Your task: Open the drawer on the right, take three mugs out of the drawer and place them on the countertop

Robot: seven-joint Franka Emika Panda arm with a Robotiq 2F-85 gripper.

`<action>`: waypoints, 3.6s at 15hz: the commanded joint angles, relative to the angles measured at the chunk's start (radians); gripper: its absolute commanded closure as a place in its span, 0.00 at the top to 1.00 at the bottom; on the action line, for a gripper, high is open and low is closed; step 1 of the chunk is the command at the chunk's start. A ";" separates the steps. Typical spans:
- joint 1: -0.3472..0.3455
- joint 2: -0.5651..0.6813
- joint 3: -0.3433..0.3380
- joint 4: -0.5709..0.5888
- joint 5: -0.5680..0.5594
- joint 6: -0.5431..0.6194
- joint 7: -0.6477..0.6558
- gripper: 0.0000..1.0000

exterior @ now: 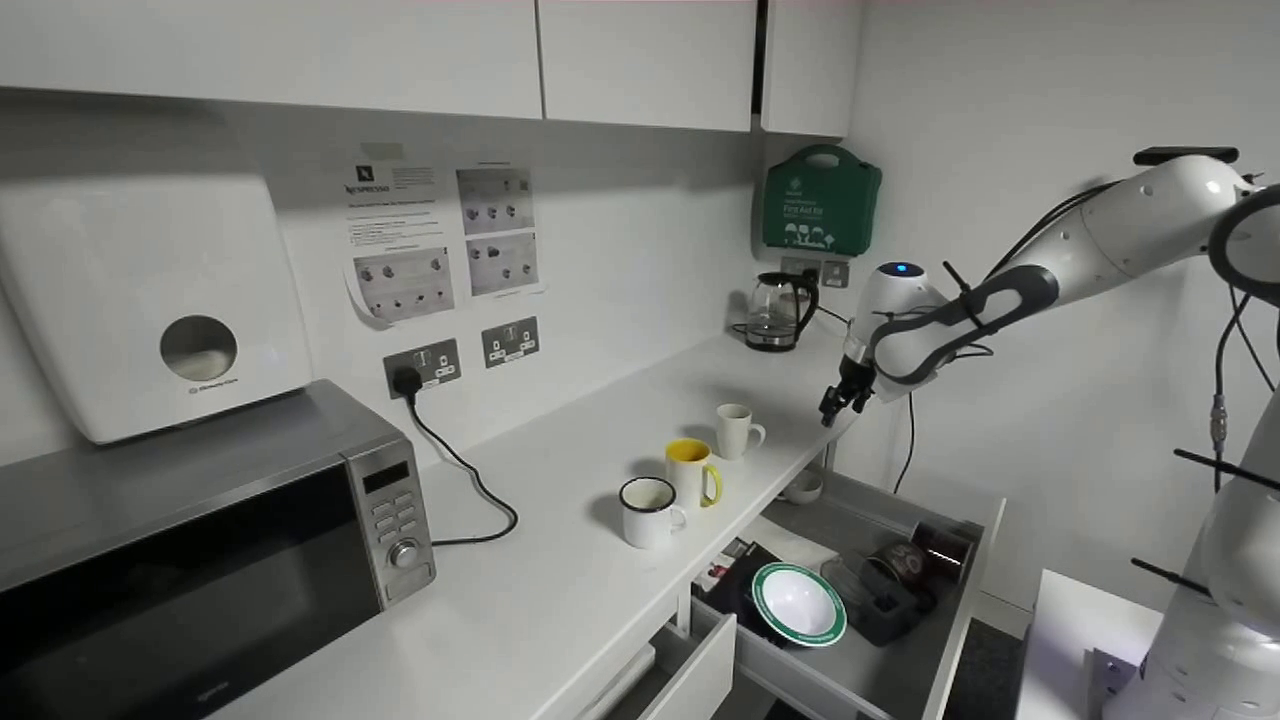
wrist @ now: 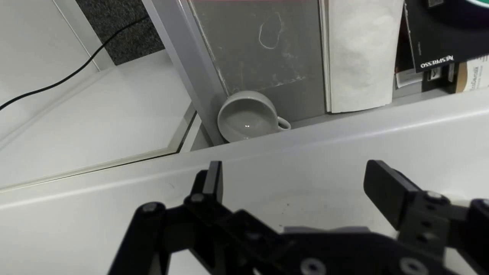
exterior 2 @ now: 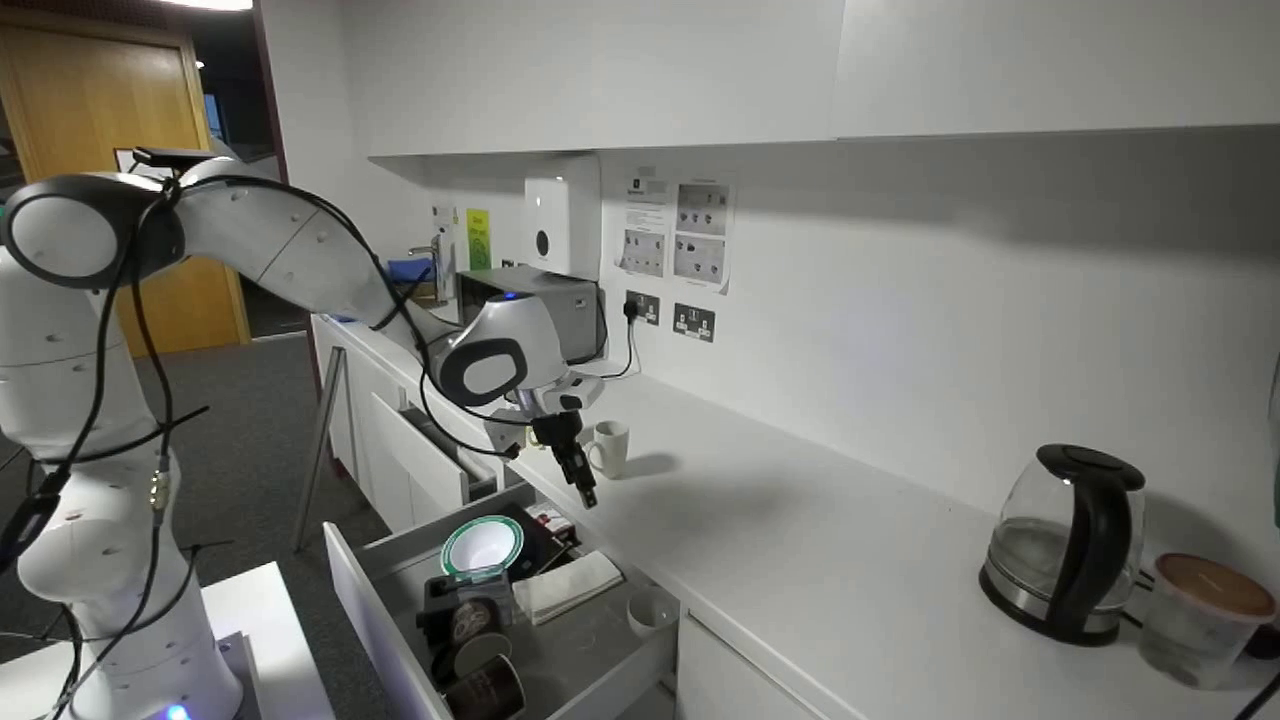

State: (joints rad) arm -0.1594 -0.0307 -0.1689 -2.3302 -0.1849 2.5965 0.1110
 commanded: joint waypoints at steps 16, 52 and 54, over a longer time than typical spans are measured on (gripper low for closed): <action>-0.026 0.114 -0.003 -0.084 0.343 0.253 -0.762 1.00; -0.037 0.124 -0.007 -0.080 0.227 0.109 -0.469 1.00; -0.037 0.118 -0.009 -0.080 0.241 0.051 -0.438 1.00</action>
State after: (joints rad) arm -0.1846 0.0964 -0.1891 -2.4208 0.0324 2.7215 -0.3664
